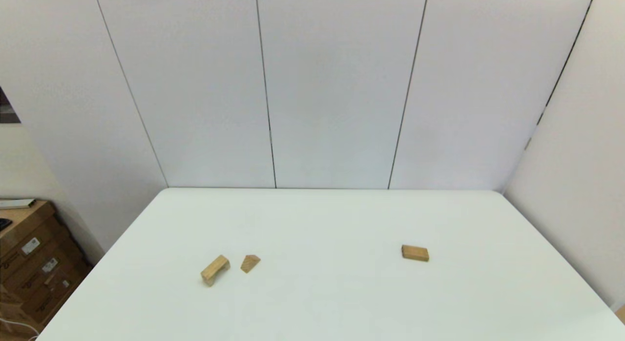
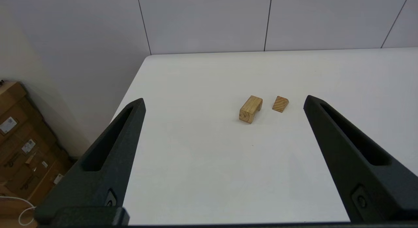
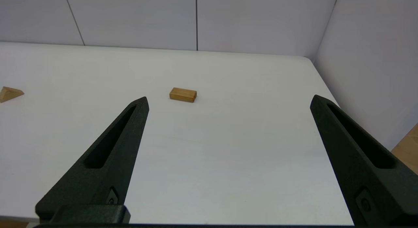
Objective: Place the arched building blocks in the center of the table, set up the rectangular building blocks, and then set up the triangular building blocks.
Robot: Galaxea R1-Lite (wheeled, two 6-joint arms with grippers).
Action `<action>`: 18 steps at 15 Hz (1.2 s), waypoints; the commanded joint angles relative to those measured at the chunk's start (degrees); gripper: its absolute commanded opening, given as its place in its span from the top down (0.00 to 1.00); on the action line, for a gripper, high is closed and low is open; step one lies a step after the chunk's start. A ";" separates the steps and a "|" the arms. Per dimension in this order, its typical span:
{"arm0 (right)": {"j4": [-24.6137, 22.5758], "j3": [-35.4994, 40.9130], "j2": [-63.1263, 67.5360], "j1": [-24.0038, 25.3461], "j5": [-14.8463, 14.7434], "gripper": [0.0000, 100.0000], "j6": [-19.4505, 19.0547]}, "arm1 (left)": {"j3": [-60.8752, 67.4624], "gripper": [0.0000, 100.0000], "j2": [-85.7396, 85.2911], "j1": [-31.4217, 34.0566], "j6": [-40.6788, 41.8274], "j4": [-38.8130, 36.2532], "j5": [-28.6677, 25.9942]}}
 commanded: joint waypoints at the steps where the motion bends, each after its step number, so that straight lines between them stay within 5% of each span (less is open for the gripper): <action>1: -0.01 0.09 -0.02 0.01 0.05 0.00 -0.02 | 0.00 0.00 0.07 0.00 0.35 -0.01 -0.01; 13: -0.01 0.09 -0.11 0.01 0.05 0.00 -0.02 | -0.53 0.00 0.16 0.00 1.14 0.70 -0.10; 18: -0.01 0.09 -0.02 0.01 0.05 0.00 -0.02 | -10.99 0.00 6.75 0.17 6.06 5.18 -2.29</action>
